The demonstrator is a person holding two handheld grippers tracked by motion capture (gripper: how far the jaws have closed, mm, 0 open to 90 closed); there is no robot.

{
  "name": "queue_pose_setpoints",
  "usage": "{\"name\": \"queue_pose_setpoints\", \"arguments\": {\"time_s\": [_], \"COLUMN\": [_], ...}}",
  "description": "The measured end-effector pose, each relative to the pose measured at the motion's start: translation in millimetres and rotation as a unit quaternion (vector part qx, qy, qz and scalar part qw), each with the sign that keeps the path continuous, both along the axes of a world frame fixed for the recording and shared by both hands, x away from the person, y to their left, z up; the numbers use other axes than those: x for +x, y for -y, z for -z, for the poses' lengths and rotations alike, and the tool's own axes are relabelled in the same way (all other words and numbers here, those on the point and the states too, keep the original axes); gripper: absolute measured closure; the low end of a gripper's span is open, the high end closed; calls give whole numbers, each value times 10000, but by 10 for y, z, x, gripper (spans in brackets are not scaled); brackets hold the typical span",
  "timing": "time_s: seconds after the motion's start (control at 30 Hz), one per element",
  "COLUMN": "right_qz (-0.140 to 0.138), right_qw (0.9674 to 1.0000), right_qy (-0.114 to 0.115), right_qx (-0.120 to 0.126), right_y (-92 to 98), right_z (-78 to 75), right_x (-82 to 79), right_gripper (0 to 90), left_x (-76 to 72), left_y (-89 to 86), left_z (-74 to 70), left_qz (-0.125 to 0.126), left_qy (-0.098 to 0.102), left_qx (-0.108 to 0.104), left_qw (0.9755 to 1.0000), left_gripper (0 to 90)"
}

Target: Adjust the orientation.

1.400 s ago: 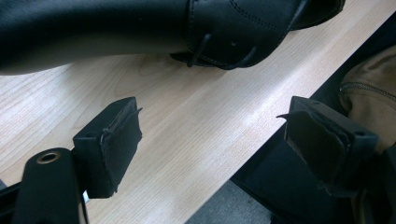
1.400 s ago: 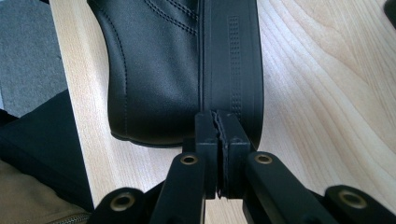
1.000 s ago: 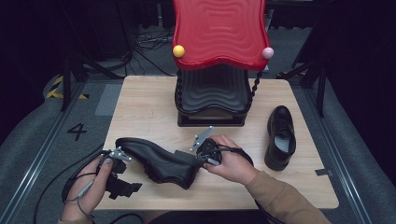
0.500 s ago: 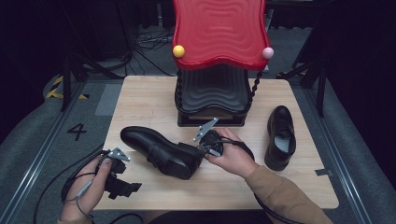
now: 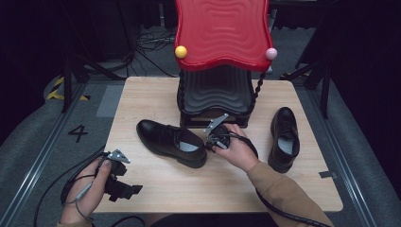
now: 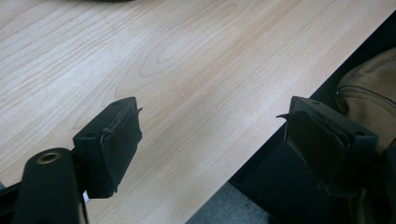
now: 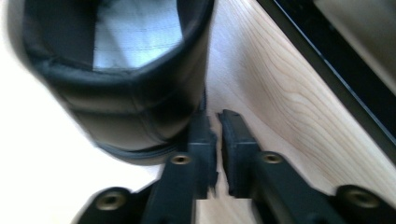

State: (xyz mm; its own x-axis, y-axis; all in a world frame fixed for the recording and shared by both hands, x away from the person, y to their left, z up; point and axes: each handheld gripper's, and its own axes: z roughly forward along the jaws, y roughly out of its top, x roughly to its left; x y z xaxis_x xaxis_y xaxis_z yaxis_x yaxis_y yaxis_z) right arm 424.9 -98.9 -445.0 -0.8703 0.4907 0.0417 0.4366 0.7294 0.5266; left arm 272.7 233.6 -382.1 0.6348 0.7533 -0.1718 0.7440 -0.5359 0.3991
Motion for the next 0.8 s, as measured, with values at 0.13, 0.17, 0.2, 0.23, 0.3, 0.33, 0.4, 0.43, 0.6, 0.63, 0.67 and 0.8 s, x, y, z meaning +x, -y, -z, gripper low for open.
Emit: {"name": "queue_pose_setpoints", "arguments": {"time_s": [0.13,0.17,0.2,0.23,0.3,0.33,0.4,0.43,0.6,0.63,0.67,0.8], "right_qz": [62,73,82,90,79,69,32,3,-151,-211,-266,-557], "right_qw": [10000,9999,9999,9999,9999,10000,9999,9999,9994,9993,9992,9981], "right_qy": [-52,-74,-69,-47,-39,-4,32,67,62,69,54,55], "right_qx": [-39,0,10,9,52,64,103,130,289,298,299,249], "right_y": [66,83,92,101,112,114,111,107,63,49,31,-70], "right_z": [30,19,5,-17,-64,-93,-174,-218,-469,-520,-567,-717], "right_x": [50,58,60,60,55,49,26,11,-88,-111,-135,-240], "right_gripper": [775,766,761,754,746,740,720,715,666,652,642,630], "left_x": [6,8,11,9,4,2,0,0,-3,-4,-4,-7], "left_y": [-20,-24,-28,-26,-20,-19,-14,-14,-8,-6,-3,-5], "left_z": [18,21,22,22,15,9,6,4,1,0,1,-3], "left_qz": [-68,-81,-72,-80,-77,-63,-63,-54,-51,-49,-47,-52], "left_qy": [-34,-43,-34,-43,-39,-33,-20,-20,-23,-25,-22,-20], "left_qx": [-23,-8,9,-3,-16,-9,-9,-4,6,8,2,3], "left_qw": [10000,10000,10000,10000,10000,10000,10000,10000,10000,10000,10000,10000], "left_gripper": [190,190,190,190,190,190,190,190,190,189,190,190]}}
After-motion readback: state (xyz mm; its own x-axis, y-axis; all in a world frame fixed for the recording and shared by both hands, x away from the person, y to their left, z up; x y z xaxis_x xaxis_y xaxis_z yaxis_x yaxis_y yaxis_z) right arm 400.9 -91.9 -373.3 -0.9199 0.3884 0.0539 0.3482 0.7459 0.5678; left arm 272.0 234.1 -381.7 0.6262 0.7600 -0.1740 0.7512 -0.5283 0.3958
